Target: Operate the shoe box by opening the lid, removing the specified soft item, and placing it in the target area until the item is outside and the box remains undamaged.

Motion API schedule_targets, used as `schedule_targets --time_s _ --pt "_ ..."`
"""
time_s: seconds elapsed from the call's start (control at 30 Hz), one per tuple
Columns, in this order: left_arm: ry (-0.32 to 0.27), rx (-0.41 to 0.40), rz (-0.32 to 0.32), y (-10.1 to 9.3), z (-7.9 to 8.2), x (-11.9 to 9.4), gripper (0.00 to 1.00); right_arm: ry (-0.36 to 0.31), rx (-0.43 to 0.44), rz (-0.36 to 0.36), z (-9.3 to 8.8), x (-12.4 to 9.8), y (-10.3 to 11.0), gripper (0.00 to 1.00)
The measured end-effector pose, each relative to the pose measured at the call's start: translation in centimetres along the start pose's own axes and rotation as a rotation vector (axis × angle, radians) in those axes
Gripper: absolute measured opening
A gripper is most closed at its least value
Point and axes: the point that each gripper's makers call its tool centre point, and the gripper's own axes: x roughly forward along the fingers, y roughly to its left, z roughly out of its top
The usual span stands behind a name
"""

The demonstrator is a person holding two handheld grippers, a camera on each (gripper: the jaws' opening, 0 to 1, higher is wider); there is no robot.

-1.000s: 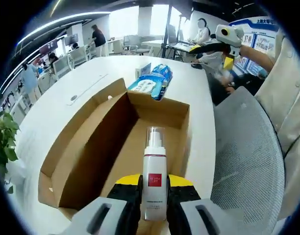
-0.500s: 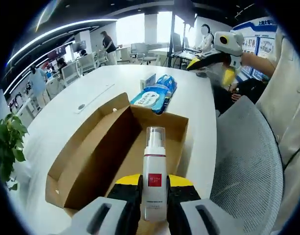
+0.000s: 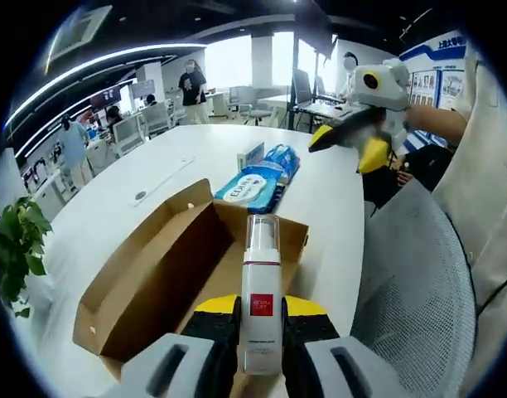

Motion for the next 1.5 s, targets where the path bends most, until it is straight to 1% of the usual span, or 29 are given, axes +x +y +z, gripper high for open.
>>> schedule_targets --time_s 0.13,0.4,0.6,0.73,0.9,1.07,1.13,1.3,1.4,1.5 --pt "-0.014 -0.014 0.004 -0.7 0.2 0.4 0.18 -0.002 0.014 0.004 0.0 0.9 0.5 0.38" --pt "-0.058 -0.027 0.021 -2.0 1.3 1.1 0.18 -0.004 0.072 0.006 -0.1 2.5 1.2 0.31" --pt "-0.093 -0.046 0.019 -3.0 1.9 1.5 0.18 0.005 0.091 0.022 -0.4 3.4 2.1 0.3" --pt "-0.116 -0.054 0.017 -3.6 2.3 1.6 0.18 -0.012 0.155 0.033 -0.3 3.8 2.4 0.3" --pt "-0.141 -0.065 0.01 -4.2 2.8 1.7 0.18 -0.014 0.175 0.037 -0.4 4.2 2.5 0.3" --pt "-0.174 -0.079 -0.003 -5.0 3.4 1.7 0.18 -0.033 0.233 0.053 -0.1 4.6 2.8 0.3" --pt "-0.183 -0.084 -0.004 -5.1 3.5 1.8 0.18 -0.04 0.254 0.05 0.0 4.7 2.8 0.3" --pt "-0.21 -0.102 0.005 -5.2 3.6 1.8 0.18 -0.049 0.294 0.041 0.1 4.7 2.5 0.27" --pt "-0.215 -0.105 0.009 -5.4 3.7 1.8 0.18 -0.053 0.319 0.041 0.1 4.9 2.4 0.27" --pt "-0.214 -0.092 0.015 -5.4 3.6 2.0 0.18 -0.049 0.344 0.034 0.0 5.1 2.4 0.27"
